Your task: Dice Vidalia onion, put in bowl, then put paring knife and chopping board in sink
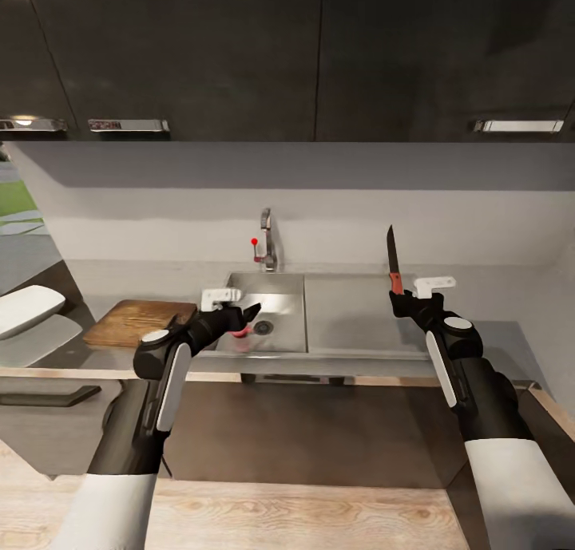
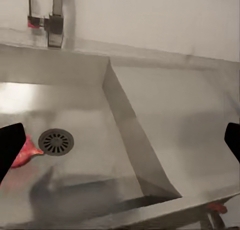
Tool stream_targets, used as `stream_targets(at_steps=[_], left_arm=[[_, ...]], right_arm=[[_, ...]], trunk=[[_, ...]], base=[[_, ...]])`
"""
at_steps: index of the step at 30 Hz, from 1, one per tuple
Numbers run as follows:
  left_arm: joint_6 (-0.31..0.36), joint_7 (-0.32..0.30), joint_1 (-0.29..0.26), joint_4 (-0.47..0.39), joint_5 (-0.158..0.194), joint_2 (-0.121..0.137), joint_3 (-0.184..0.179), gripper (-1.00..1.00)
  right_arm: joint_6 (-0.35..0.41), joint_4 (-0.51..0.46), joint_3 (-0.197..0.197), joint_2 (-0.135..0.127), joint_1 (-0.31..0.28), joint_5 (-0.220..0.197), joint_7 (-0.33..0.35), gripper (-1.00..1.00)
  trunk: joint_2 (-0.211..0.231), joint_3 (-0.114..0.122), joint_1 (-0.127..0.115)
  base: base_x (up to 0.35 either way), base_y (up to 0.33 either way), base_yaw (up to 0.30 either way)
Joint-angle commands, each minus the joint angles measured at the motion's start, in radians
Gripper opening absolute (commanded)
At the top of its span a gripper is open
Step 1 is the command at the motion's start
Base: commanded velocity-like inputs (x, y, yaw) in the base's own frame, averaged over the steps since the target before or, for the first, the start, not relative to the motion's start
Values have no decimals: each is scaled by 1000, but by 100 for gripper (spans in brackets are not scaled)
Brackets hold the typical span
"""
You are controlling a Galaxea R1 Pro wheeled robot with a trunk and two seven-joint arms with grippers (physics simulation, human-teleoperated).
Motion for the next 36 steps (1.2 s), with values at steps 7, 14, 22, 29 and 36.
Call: stream_targets(at_steps=[7,14,22,29,36], left_arm=[[-1,167,-87,111,12,-4,-3,100],[-1,170,-88,99,12,-5,-8,100],[0,169,-88,101,12,-5,-11,100],[-1,169,-88,105,12,-4,-11,100],[0,170,-88,200,11,-3,-10,100]], right_arm=[[6,-2,-1,0,-1,6,6,-100],[5,-1,-1,0,-1,6,6,-100],[5,-1,-1,0,-1,6,6,-100],[5,-2,-1,0,-1,6,6,-100],[5,-2,-1,0,-1,6,6,-100]], trunk=[[-1,-1,0],[-1,-1,0],[-1,-1,0],[-1,-1,0],[-1,-1,0]], base=[[0,0,0],[152,-42,0],[334,-149,0],[179,-81,0],[12,-5,0]])
